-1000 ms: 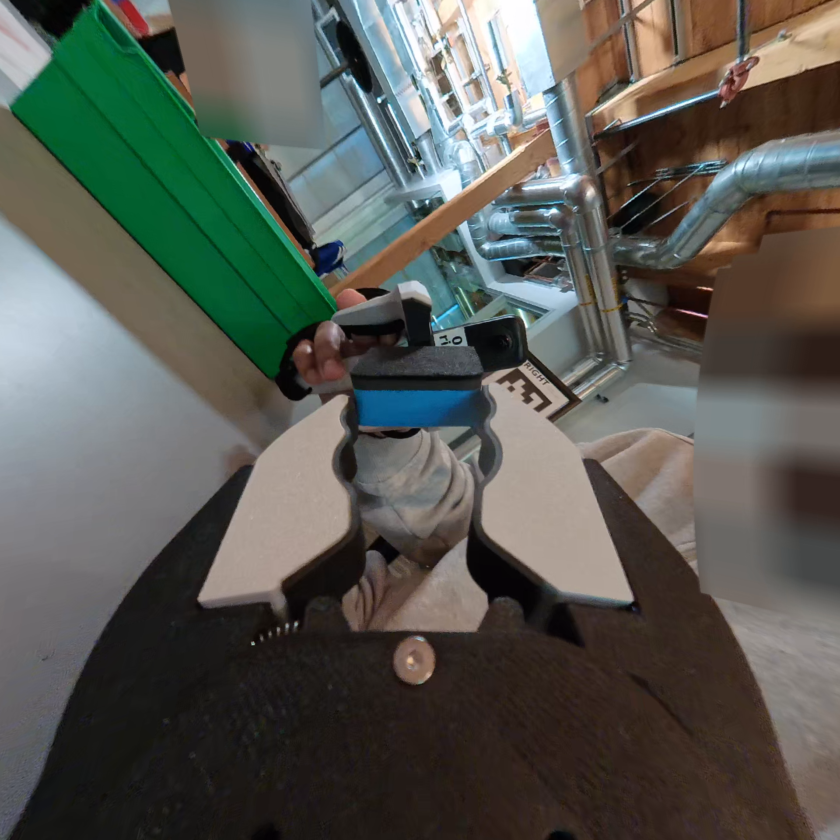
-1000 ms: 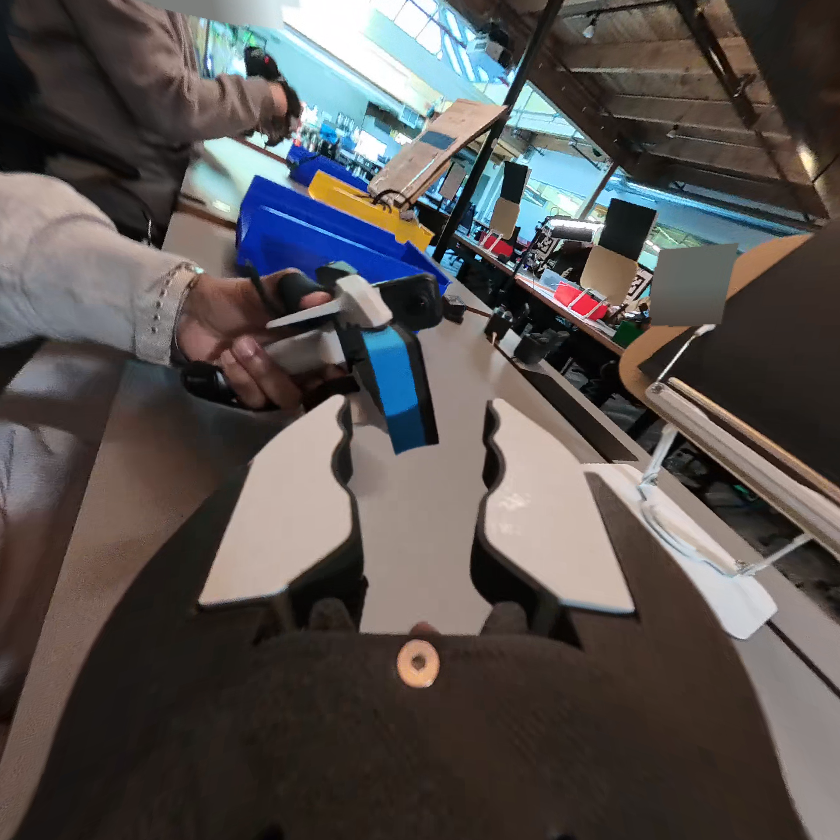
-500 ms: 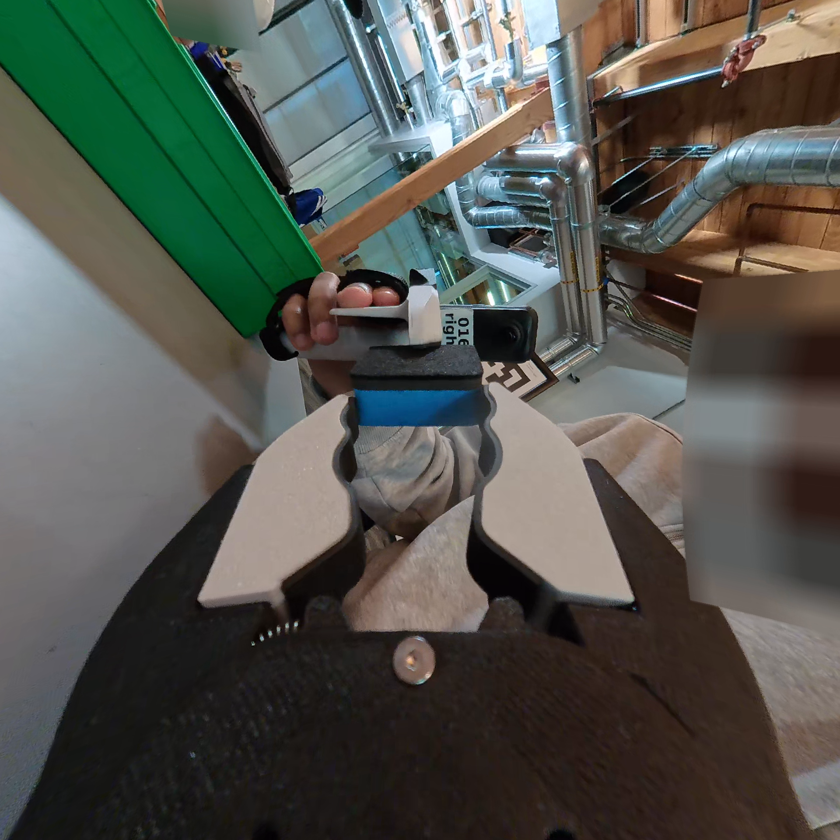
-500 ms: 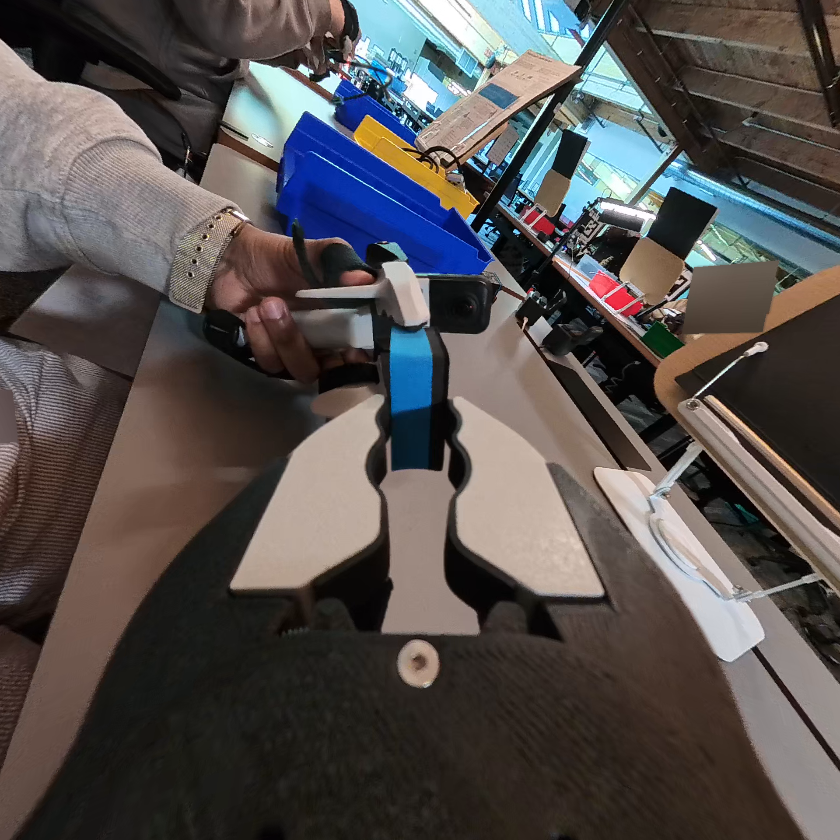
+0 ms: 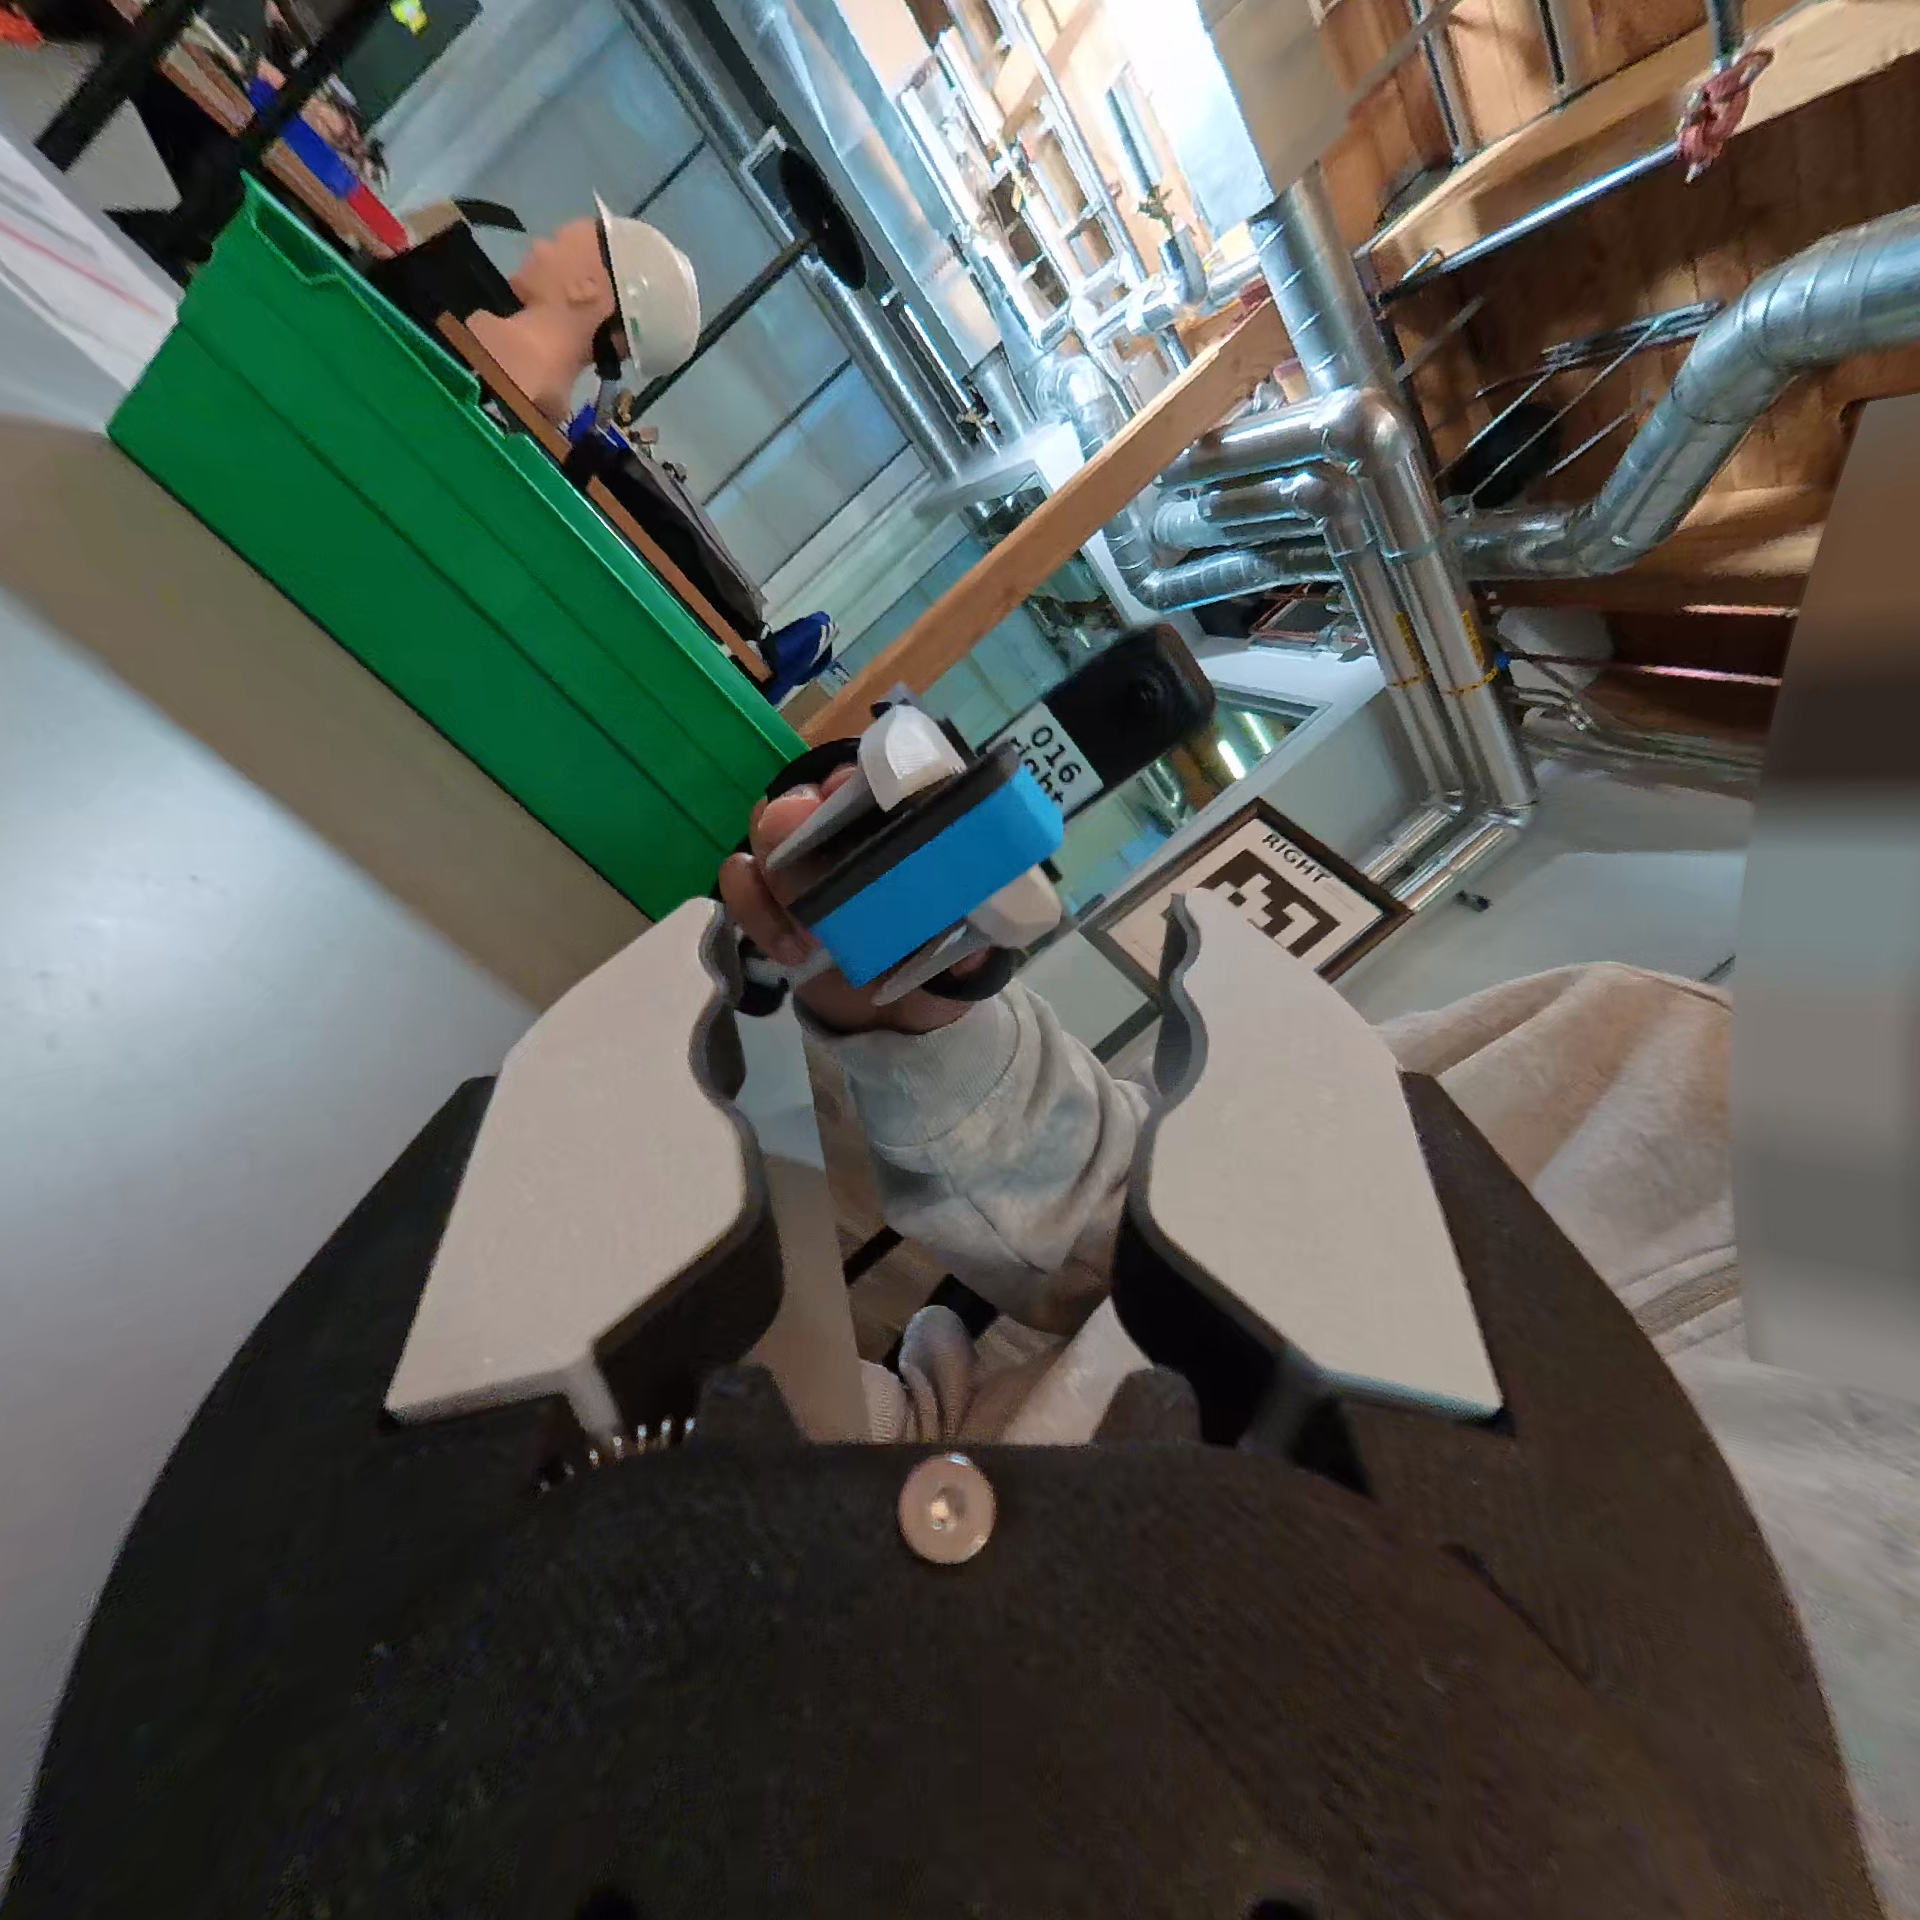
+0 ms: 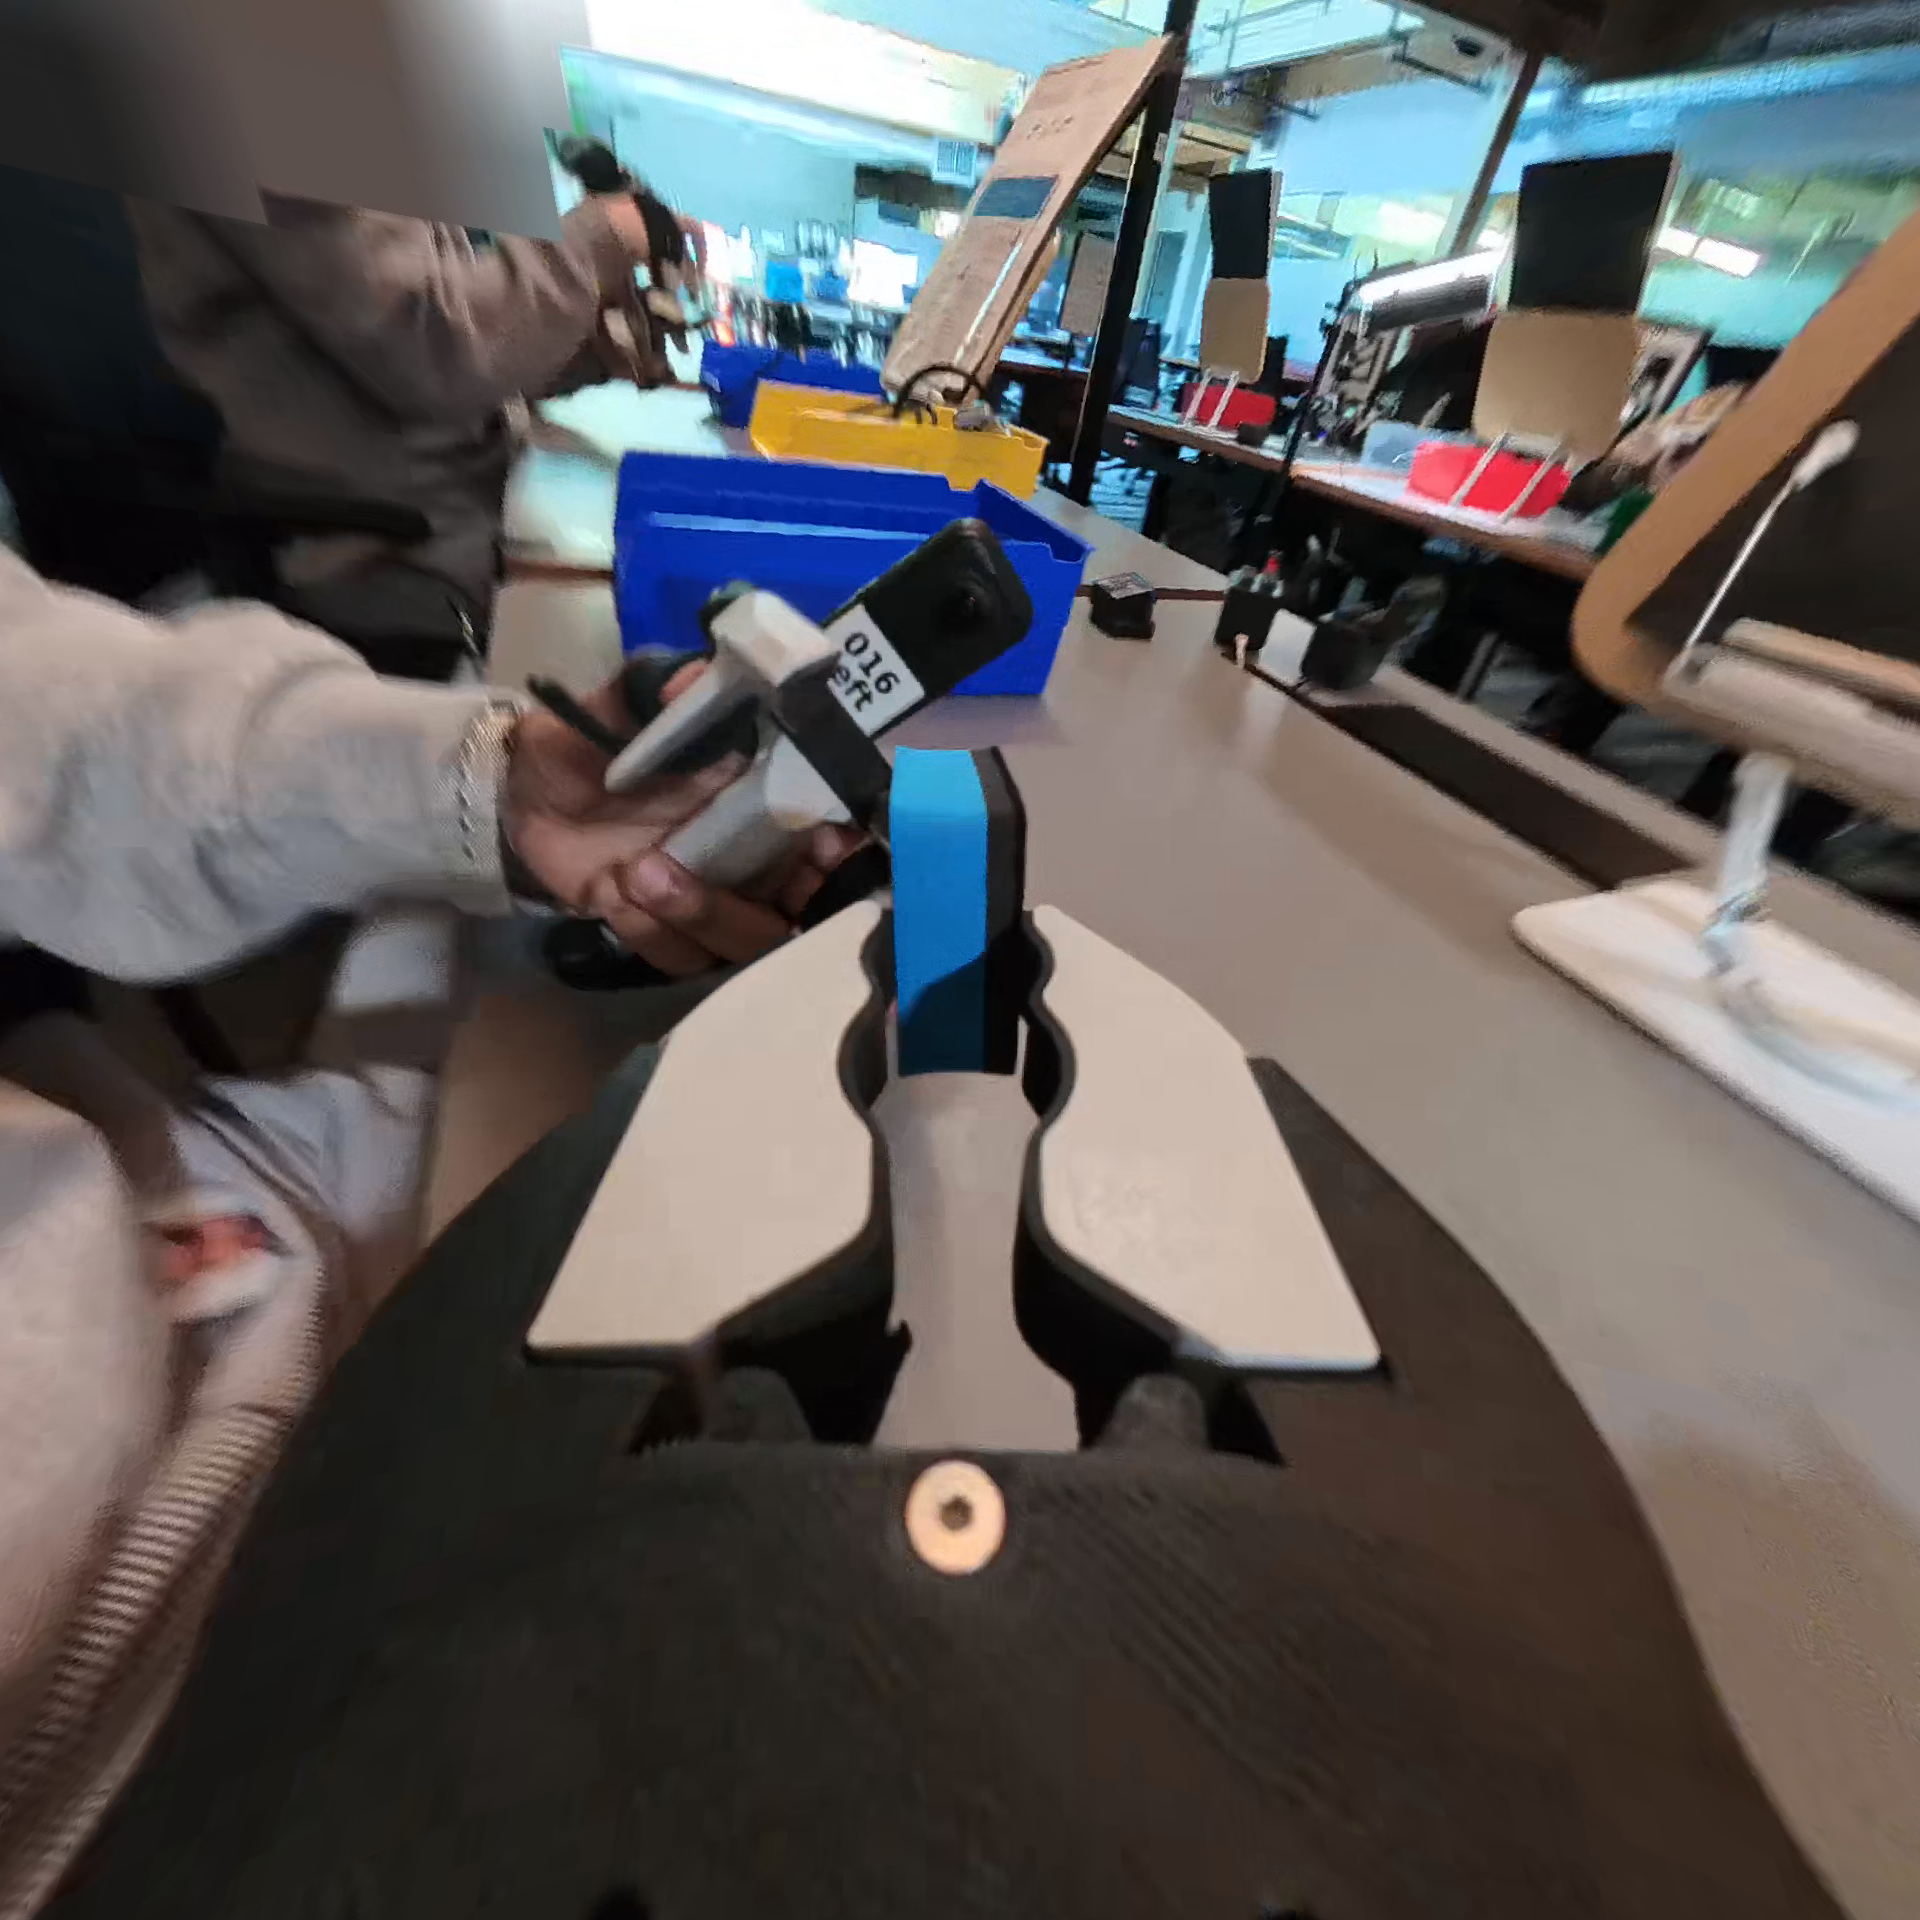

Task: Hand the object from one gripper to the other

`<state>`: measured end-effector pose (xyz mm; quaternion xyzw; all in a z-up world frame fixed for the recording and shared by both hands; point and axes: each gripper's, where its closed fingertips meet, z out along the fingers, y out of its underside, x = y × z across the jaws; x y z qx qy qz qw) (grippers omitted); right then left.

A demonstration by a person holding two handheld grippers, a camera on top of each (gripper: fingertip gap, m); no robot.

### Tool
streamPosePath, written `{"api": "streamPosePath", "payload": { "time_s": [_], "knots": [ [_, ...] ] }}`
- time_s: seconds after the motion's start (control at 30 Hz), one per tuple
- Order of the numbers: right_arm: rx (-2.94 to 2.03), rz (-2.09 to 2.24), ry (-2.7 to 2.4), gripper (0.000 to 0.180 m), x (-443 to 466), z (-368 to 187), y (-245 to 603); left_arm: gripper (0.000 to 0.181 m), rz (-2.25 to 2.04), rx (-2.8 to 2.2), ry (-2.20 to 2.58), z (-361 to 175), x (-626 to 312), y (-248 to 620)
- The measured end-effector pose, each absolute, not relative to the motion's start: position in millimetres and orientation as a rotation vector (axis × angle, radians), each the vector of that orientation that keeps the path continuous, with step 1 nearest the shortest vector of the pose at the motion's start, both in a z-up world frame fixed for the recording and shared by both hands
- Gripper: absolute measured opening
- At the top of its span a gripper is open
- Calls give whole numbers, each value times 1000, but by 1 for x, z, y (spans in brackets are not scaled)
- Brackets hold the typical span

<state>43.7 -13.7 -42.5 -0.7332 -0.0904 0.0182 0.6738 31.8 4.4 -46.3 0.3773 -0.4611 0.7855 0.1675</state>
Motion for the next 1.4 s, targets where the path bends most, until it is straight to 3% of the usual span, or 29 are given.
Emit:
{"api": "streamPosePath", "payload": {
  "time_s": [0.03, 0.33, 0.7, 0.97, 1.27, 1.4],
  "knots": [
    [-1635, 121, -146, 22, 45, -39, -15, 77, 2246, 1072, -1340, -46, 32, 4],
    [-1587, 523, 23, 22, 39, -35, -17, 54, 2349, 1038, -1641, -48, 29, -4],
    [-1600, 631, 39, 22, 28, -42, -9, 24, 2408, 950, -1729, -45, 23, -11],
    [-1580, 568, 24, 24, 32, -43, -8, 23, 2389, 983, -1713, -47, 25, -9],
    [-1387, 166, -75, 71, 52, -13, -16, 23, 2260, 1038, -1453, -47, 27, -1],
    [-1413, -5, -194, 82, 47, -18, -15, 23, 2052, 1044, -1285, -57, 23, -7]
  ]
}}
